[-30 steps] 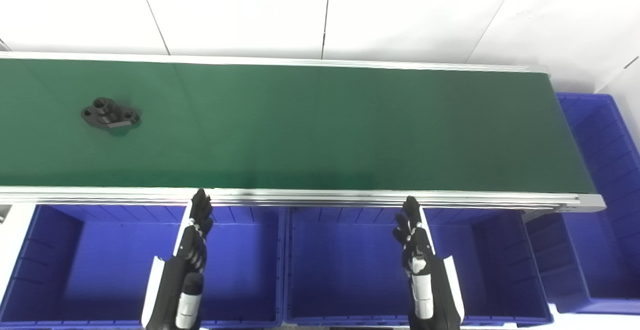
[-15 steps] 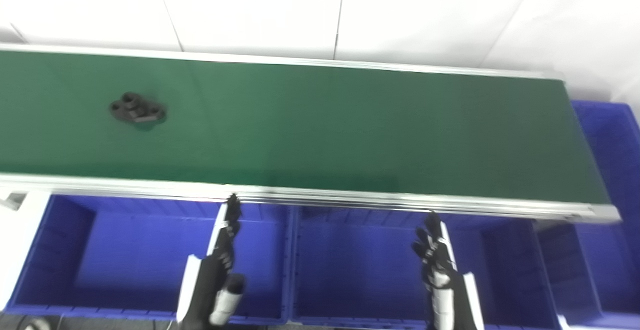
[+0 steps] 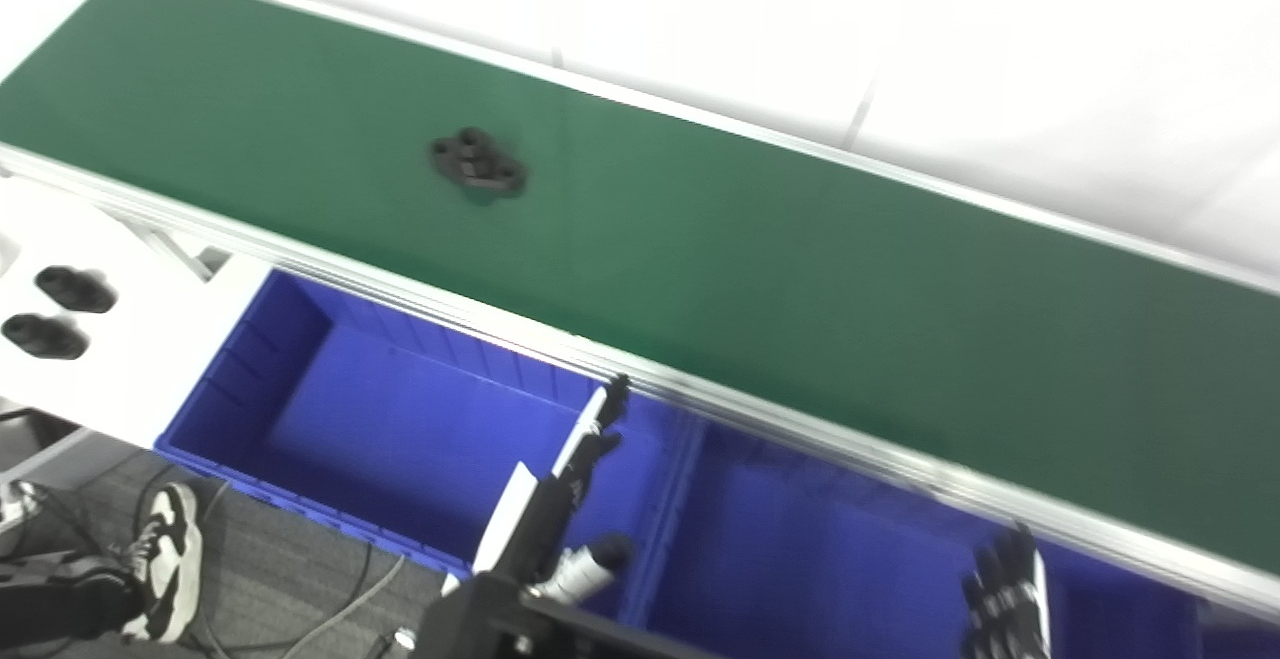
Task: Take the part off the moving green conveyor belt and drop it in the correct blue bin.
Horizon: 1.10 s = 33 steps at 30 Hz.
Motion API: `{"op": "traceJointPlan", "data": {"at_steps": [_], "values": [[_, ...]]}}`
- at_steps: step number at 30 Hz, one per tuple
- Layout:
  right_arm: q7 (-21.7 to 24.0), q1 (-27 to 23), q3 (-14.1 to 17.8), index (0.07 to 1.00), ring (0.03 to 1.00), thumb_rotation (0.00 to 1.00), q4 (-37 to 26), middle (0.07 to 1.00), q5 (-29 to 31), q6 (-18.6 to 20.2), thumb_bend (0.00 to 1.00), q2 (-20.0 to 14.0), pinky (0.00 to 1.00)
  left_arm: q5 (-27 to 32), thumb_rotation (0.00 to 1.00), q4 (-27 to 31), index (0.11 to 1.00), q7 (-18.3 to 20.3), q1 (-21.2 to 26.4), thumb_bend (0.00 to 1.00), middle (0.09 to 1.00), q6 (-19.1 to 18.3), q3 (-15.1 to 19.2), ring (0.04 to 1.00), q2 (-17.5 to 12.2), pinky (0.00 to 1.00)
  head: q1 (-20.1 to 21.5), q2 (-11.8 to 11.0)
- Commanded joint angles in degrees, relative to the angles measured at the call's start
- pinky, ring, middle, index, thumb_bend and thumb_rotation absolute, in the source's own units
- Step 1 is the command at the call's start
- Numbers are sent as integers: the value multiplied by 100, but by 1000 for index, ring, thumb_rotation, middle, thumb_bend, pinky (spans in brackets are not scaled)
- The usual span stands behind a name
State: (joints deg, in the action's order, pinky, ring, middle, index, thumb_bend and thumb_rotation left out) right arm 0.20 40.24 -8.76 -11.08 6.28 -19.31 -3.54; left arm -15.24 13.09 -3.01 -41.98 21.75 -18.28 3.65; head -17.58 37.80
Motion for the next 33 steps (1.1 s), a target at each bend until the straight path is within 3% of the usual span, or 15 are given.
{"op": "traceJointPlan", "data": {"at_steps": [1,5,9,21,29,33], "values": [[136,-24,31,1000,1000,1000,-33,1000,80,-393,660,0,1000,-80,901,6,1000,-119,33,906,1000,161,-200,958,303,864,-4,-15],[190,-72,96,1000,1000,1000,85,1000,110,-432,641,12,1000,-211,900,-112,1000,-220,80,856,1000,249,-215,947,314,851,45,-84],[216,-119,131,1000,1000,1000,266,1000,24,-506,628,34,1000,-197,894,-331,1000,-290,157,847,1000,387,-212,958,288,860,244,-382],[277,-289,140,1000,1000,1000,705,1000,-36,-654,630,122,1000,-142,902,-798,1000,-523,448,835,1000,515,-254,963,95,852,493,-869],[288,-320,151,1000,1000,1000,795,1000,-240,-734,621,169,1000,10,880,-828,1000,-589,522,792,1000,516,-347,961,-73,850,740,-871],[286,-308,150,1000,1000,1000,814,1000,-274,-751,610,257,1000,171,874,-813,1000,-539,531,818,1000,514,-344,964,-146,872,966,-844]]}}
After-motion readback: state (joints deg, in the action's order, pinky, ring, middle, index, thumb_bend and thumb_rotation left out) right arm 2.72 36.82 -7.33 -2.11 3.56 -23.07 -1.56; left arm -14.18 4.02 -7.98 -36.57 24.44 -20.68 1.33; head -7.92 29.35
